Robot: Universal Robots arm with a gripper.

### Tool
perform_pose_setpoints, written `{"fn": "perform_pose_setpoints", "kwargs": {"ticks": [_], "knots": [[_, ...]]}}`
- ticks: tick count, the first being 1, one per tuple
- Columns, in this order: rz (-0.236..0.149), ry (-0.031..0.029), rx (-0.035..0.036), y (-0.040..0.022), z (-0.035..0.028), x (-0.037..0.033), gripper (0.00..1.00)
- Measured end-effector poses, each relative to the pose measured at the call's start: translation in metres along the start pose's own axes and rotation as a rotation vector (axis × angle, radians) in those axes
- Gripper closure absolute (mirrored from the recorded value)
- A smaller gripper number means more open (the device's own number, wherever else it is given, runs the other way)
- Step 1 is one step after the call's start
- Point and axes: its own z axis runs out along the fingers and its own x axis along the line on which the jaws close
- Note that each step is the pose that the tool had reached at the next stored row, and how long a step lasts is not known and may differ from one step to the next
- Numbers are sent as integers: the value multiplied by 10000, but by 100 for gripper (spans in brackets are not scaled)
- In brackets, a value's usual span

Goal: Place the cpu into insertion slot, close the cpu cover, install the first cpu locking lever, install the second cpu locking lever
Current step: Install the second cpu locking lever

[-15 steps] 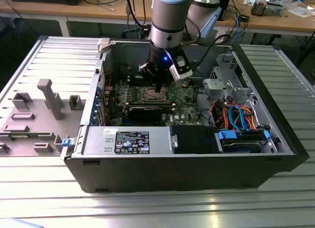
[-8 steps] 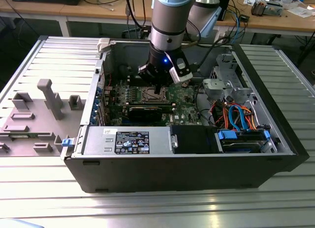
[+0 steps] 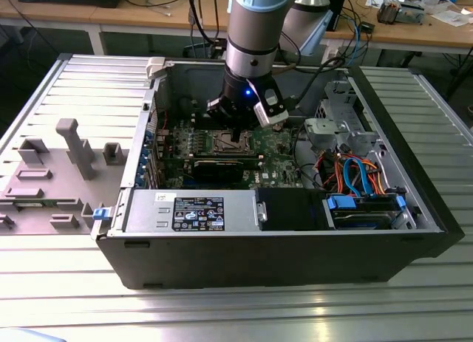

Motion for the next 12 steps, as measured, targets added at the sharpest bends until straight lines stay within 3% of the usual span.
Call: {"fn": "perform_pose_setpoints", "kwargs": {"ticks": [10, 12], "knots": [[0, 3, 0, 0, 1, 0, 89], [5, 66, -3, 0, 2, -1, 89]]}}
